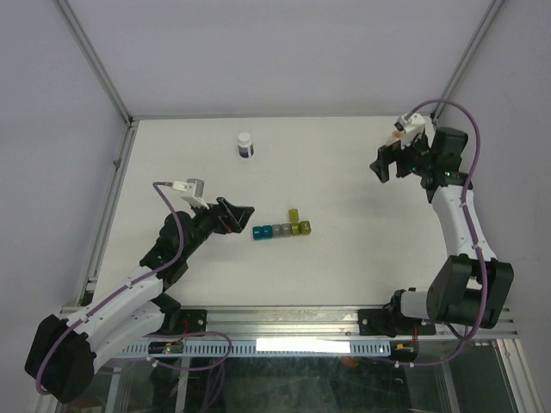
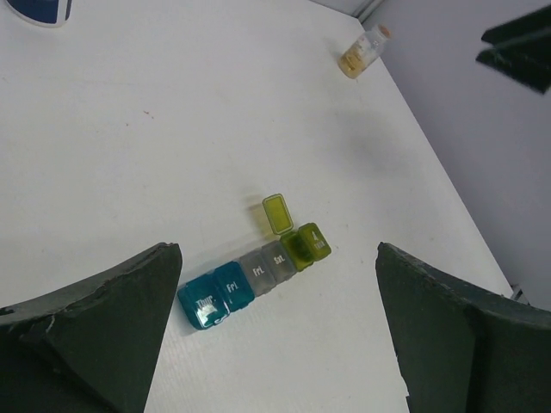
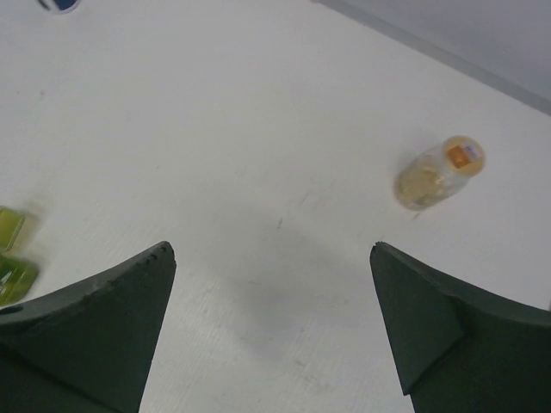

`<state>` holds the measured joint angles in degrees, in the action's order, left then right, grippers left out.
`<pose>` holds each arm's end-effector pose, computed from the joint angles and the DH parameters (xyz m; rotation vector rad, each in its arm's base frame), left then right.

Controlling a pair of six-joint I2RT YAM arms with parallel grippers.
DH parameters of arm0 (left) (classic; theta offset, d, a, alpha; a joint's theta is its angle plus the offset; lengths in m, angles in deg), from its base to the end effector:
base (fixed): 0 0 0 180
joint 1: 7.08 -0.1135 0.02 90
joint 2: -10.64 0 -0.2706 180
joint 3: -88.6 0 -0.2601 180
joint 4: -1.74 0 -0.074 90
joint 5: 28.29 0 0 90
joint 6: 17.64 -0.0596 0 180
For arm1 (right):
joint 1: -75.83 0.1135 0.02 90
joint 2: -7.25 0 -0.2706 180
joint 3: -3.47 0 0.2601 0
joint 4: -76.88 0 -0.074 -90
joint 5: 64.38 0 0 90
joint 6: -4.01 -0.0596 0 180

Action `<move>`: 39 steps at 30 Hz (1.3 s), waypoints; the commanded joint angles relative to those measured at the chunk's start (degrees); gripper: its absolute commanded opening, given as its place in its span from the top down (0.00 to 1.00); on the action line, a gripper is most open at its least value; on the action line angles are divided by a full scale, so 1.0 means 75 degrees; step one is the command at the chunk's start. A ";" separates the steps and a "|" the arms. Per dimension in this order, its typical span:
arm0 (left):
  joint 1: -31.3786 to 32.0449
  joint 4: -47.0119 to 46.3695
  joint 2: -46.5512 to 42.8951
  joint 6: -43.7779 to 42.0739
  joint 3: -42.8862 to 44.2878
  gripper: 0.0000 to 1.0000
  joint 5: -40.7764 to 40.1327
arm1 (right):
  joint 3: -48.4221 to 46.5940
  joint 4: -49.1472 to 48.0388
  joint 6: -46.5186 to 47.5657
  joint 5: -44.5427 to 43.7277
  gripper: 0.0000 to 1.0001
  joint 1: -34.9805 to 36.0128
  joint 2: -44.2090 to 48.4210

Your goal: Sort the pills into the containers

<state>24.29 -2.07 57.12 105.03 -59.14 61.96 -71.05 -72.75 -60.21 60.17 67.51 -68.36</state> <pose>0.1853 -0.1133 0.2217 -0.0174 1.8250 -0.8095 0.3193 -0.0125 0.3064 -0.6465 1.9192 0.2653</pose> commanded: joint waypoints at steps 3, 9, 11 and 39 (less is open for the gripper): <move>-0.0099 -0.0057 -0.0579 -0.0239 -0.0307 0.01 0.0388 | -0.2884 0.0178 -0.0872 -0.1036 0.01 -0.0342 -0.2547; -0.0084 0.0175 -0.1475 -0.0306 -0.0518 0.01 0.0113 | -0.5476 0.0965 -0.1028 -0.2014 0.01 -0.0333 -0.4839; -0.0082 0.0188 -0.1670 -0.0314 -0.0583 0.01 0.0040 | -0.6433 0.1434 -0.1125 -0.2142 0.01 -0.0334 -0.5622; -0.0025 -0.1758 -0.1221 -0.0406 -0.0880 0.07 0.2456 | -0.3437 0.1175 0.0450 -0.0463 0.78 0.0153 -0.4296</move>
<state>24.32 -4.71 46.78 102.91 -64.39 71.93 -105.85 -62.47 -64.47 44.95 66.49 -114.13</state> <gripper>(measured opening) 0.952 0.521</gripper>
